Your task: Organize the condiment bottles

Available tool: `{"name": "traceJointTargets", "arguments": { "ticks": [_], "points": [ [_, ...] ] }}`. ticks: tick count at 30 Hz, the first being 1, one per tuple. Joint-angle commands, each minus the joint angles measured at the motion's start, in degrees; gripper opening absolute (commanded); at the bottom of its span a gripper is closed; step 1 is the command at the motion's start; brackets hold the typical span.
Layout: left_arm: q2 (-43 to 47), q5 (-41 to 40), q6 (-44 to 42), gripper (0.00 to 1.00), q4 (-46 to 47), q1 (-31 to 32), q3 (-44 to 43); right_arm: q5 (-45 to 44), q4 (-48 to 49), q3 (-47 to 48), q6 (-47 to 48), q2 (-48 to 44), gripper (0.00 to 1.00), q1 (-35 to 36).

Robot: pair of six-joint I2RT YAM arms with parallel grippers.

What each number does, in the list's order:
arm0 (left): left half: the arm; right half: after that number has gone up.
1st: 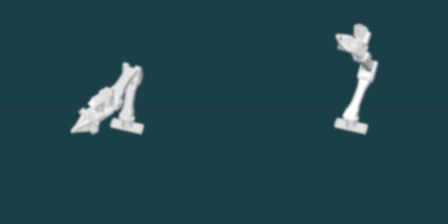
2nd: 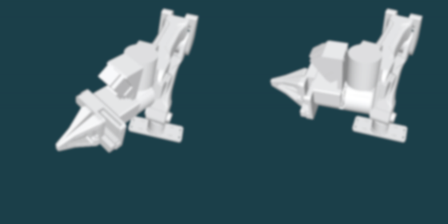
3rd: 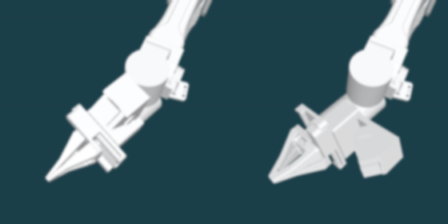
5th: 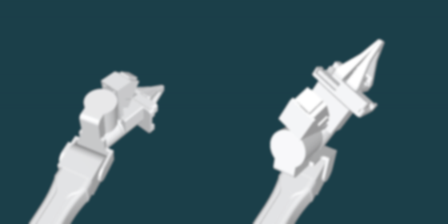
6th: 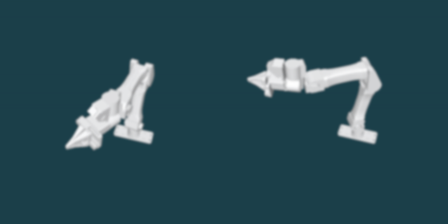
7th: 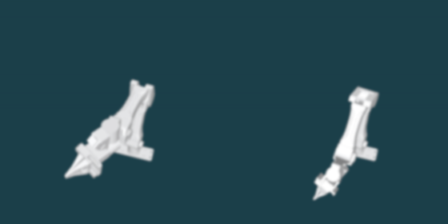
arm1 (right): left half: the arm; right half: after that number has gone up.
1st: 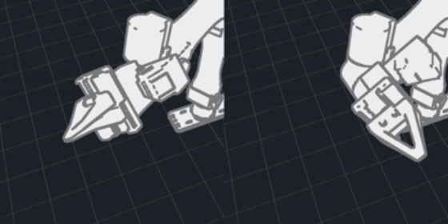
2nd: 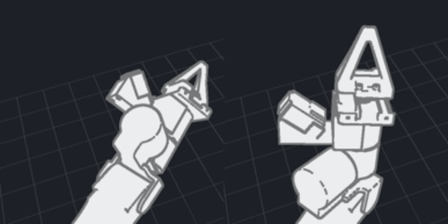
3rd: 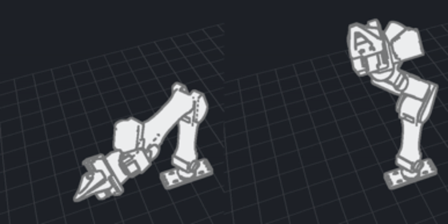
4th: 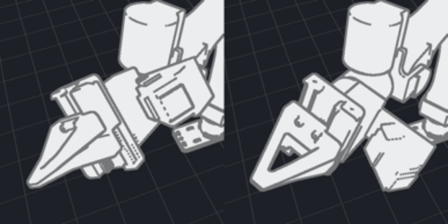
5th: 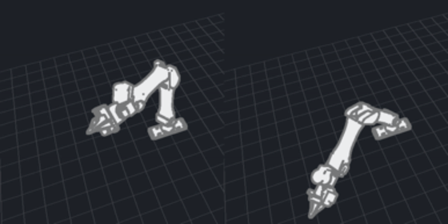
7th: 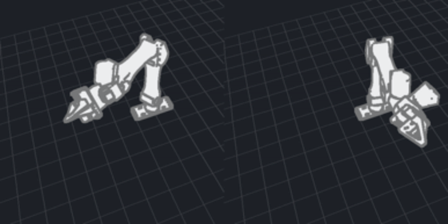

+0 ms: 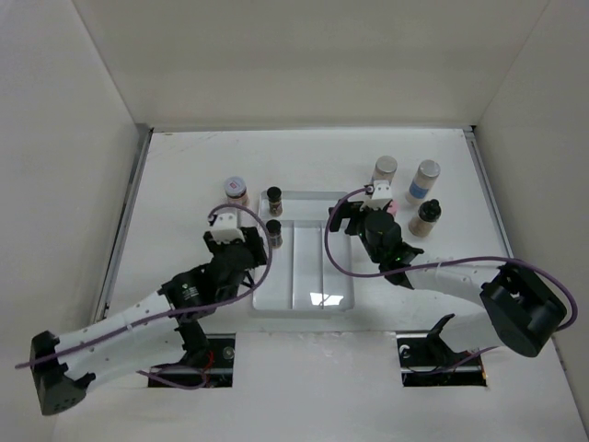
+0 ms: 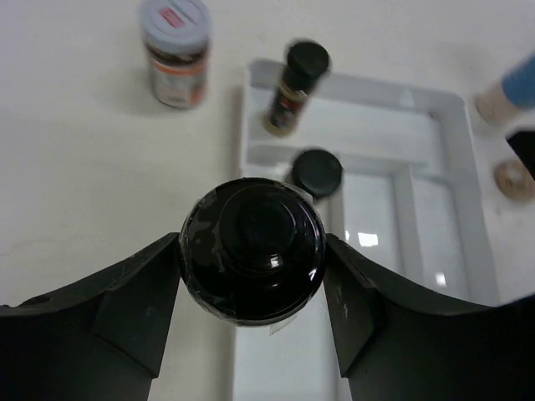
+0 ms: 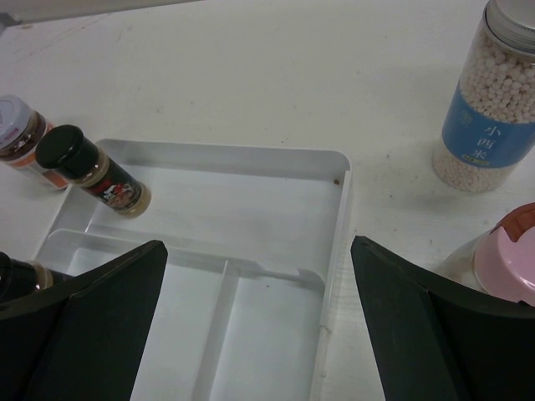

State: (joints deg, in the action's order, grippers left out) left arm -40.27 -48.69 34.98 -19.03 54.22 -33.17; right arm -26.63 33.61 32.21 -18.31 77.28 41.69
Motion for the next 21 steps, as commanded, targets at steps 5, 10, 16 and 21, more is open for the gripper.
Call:
{"name": "traceJointTargets", "arguments": {
  "ticks": [5, 10, 16, 21],
  "points": [
    [-8.9, -0.4, 6.9, 0.32, 7.7, 14.2, 1.8, 1.8, 1.8, 1.3, -1.7, -1.5, 0.99, -0.6],
    [-15.8, -2.0, 7.7, 0.31, 10.9, 15.9, 2.6, 2.1, 1.9, 0.9, -1.8, -1.9, 0.99, -1.2],
    [-19.0, -4.2, 8.1, 0.31, 10.1, 16.3, 3.7, 2.1, 1.9, 0.8, -1.8, -2.5, 1.00, -1.3],
    [-18.0, -2.6, 9.8, 0.45, 9.9, 15.8, 6.6, 2.1, 1.8, 0.8, -1.8, -2.3, 1.00, -1.4]
  ]
}}
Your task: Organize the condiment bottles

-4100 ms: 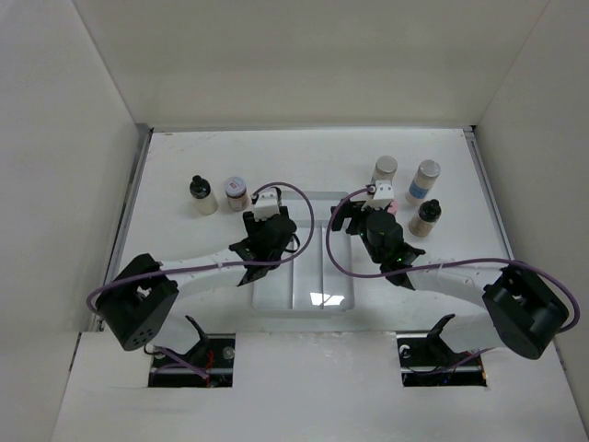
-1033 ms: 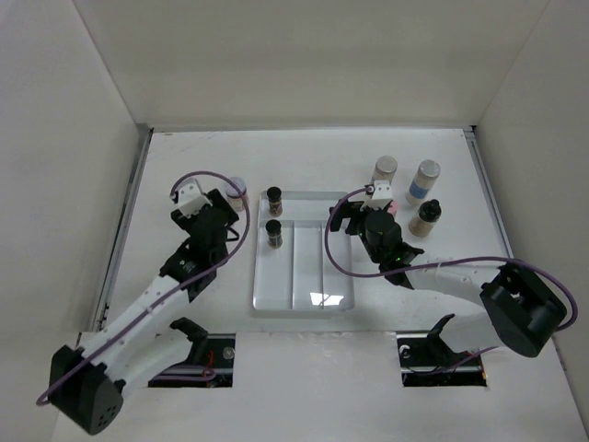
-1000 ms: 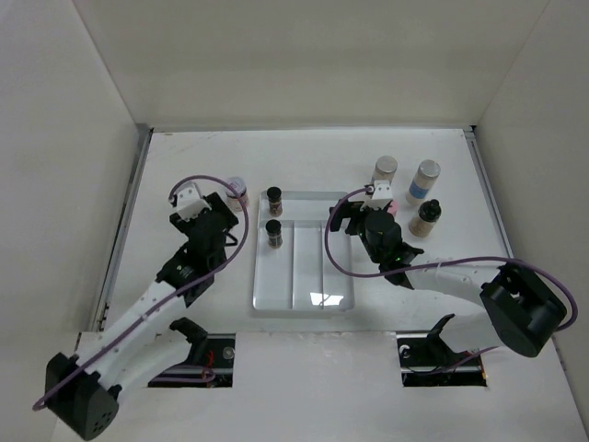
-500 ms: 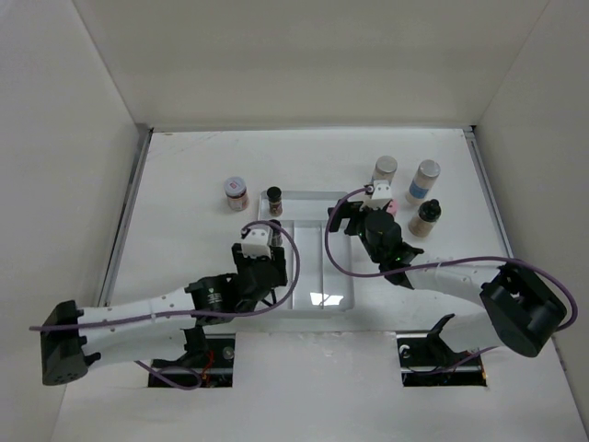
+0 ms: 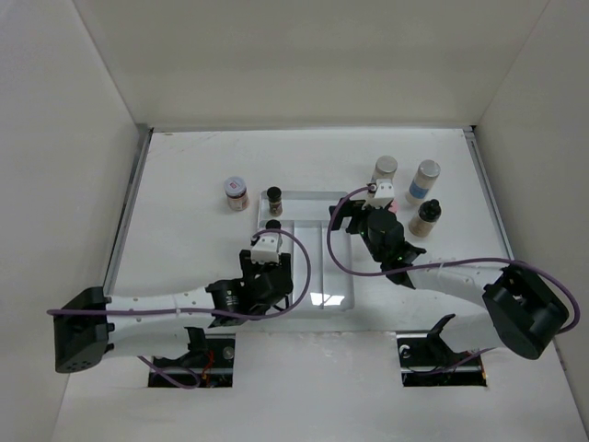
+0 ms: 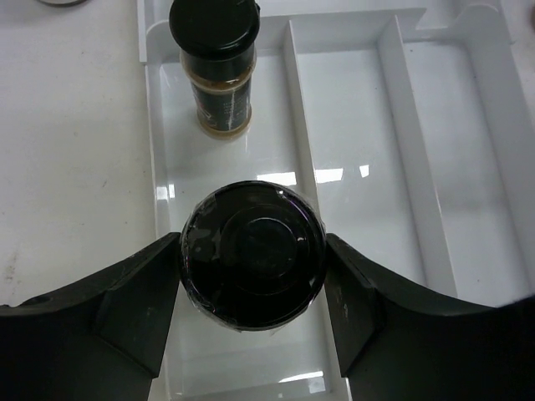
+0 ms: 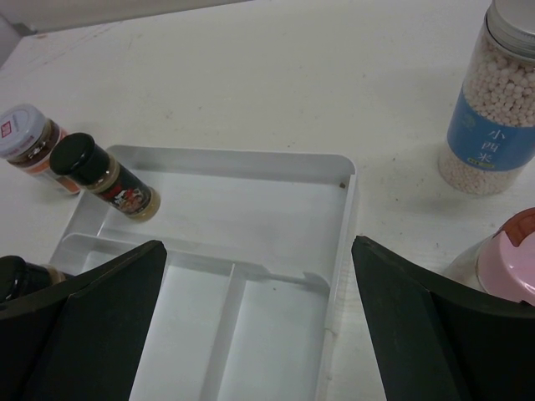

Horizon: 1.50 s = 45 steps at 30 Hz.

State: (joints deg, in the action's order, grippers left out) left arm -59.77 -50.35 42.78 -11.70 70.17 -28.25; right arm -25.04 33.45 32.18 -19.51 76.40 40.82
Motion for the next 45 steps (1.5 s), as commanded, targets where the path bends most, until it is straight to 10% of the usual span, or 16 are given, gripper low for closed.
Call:
{"name": "traceJointTargets", "arguments": {
  "ticks": [1, 4, 17, 27, 45],
  "points": [
    [2.3, -0.7, 2.0, 0.54, 2.8, 0.1, 2.3, 0.5, 1.9, 0.9, -0.6, -1.3, 1.00, -0.5],
    [6.1, -1.2, 2.0, 0.76, 2.3, 0.4, 2.9, 0.5, 2.1, 0.8, -0.6, -1.3, 1.00, -0.5],
    [23.2, -6.2, -0.1, 0.84, -6.9, -8.7, -7.3, 0.7, 1.9, 1.0, -0.6, -1.2, 1.00, -0.7],
    [-13.8, 21.0, -11.2, 0.87, 16.9, -49.9, -20.7, 2.2, 1.4, 1.3, -0.3, -1.8, 0.81, -0.4],
    [-39.6, 23.5, -13.5, 0.83, 15.1, -53.2, -35.6, 1.4, 1.4, 1.7, 0.1, -0.6, 0.99, -0.3]
  ]
}}
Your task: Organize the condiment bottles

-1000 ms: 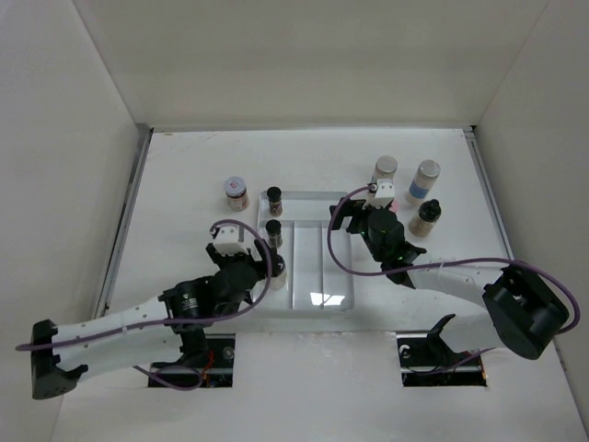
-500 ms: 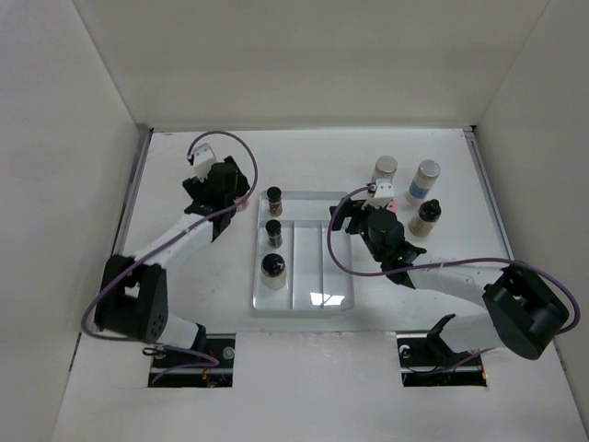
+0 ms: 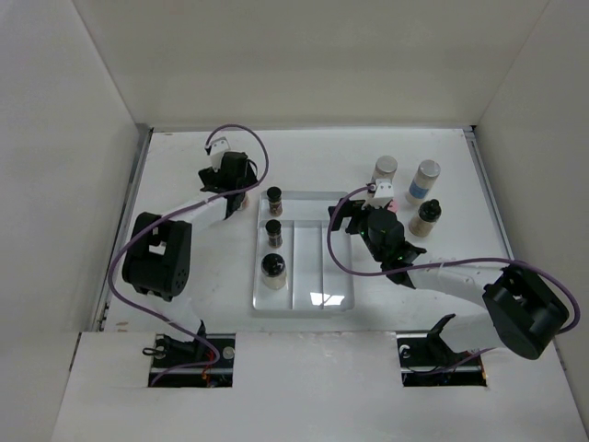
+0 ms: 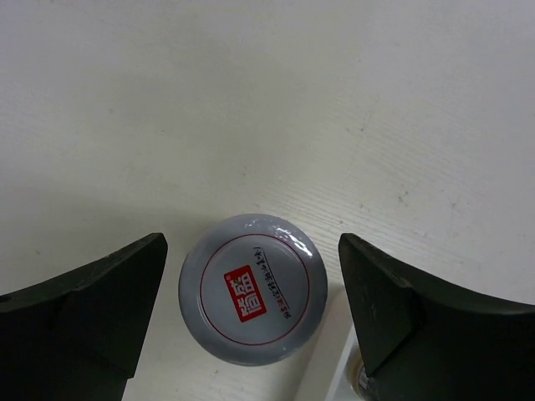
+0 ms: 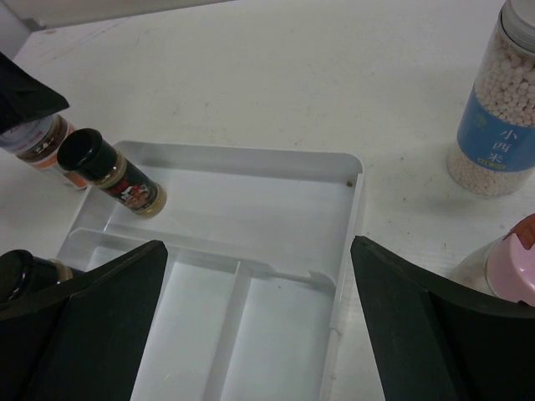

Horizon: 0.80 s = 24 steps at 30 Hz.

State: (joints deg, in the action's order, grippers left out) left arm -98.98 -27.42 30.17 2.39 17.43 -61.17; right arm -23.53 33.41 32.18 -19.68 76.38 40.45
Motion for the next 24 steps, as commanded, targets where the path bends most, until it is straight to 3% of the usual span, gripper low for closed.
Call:
{"name": "traceJointTargets", "arguments": {
  "ticks": [1, 3, 7, 9, 16, 24],
  "points": [
    [-0.8, 0.4, -0.9, 0.83, 0.9, -0.3, -2.6, -0.1, 1.5, 1.6, 0.2, -0.8, 0.99, 0.0],
    [-1.0, 0.3, -0.8, 0.75, 1.2, -0.3, -2.1, -0.1, 1.6, 1.5, 0.1, -0.8, 0.99, 0.0],
    [2.1, -2.6, -0.5, 0.44, 2.0, -0.7, -0.4, -0.1, 1.7, 1.4, 0.0, -0.8, 0.99, 0.0],
    [6.5, -4.4, -0.5, 0.38, 2.4, -0.4, 0.6, -0.1, 1.6, 1.7, 0.0, -0.4, 0.99, 0.0],
    [28.9, -9.1, -0.9, 0.36, 3.7, 5.1, 4.8, -0.1, 1.7, 1.2, -0.1, -1.3, 0.99, 0.0],
    [43.4, -13.0, -4.0, 0.36, 2.9, 26.5, 10.6, -3.2, 3.9, -2.0, -1.6, -6.3, 0.99, -1.6]
  ]
}}
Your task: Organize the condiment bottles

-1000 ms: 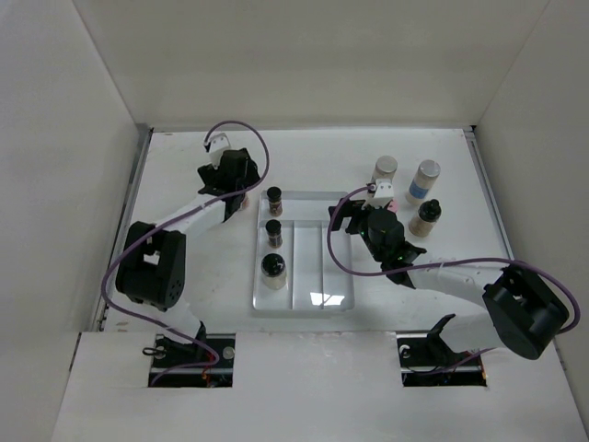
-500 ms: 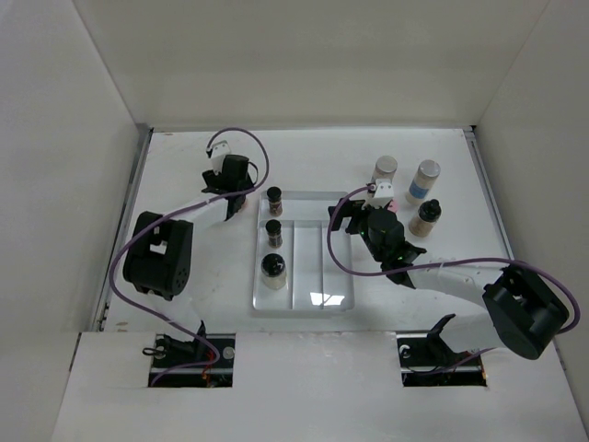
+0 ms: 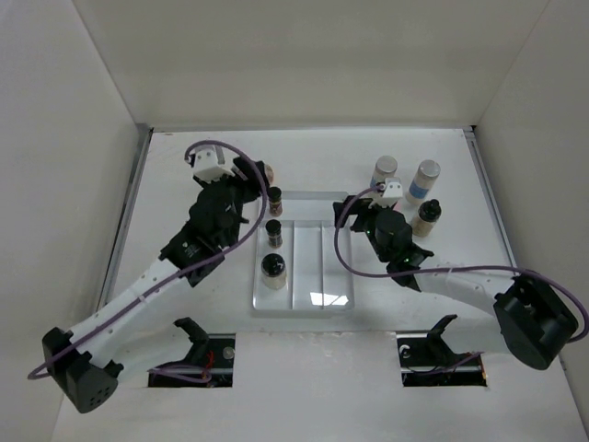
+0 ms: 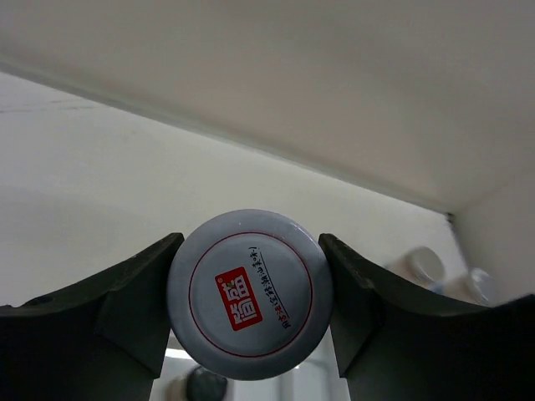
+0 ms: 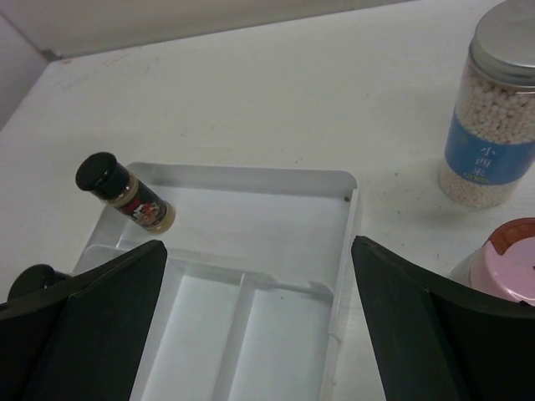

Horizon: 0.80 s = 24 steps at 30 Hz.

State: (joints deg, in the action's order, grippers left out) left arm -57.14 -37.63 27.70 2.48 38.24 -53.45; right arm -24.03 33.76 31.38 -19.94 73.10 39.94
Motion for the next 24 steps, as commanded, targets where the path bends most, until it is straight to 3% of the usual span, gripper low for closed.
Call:
{"name": "traceJointTargets", "arguments": {
  "ticks": [1, 6, 11, 24],
  "points": [
    [2.3, -3.2, -1.6, 0.36, 3.1, 8.8, 4.0, -3.3, 3.7, -1.8, -1.7, -4.2, 0.99, -1.5],
    [2.0, -6.0, -2.7, 0.36, 4.5, 23.7, 8.5, -4.0, 4.1, -5.1, -6.1, -9.3, 0.99, -5.8],
    [0.1, -8.9, -4.1, 0.36, 5.5, 33.7, 12.5, -1.2, 3.7, -6.7, -10.4, -11.2, 1.00, -10.3],
    [-9.7, -9.7, -3.9, 0.36, 18.2, 41.3, 21.3, 0.9, 3.6, -6.4, -11.1, -10.4, 1.00, -10.9]
  ]
}}
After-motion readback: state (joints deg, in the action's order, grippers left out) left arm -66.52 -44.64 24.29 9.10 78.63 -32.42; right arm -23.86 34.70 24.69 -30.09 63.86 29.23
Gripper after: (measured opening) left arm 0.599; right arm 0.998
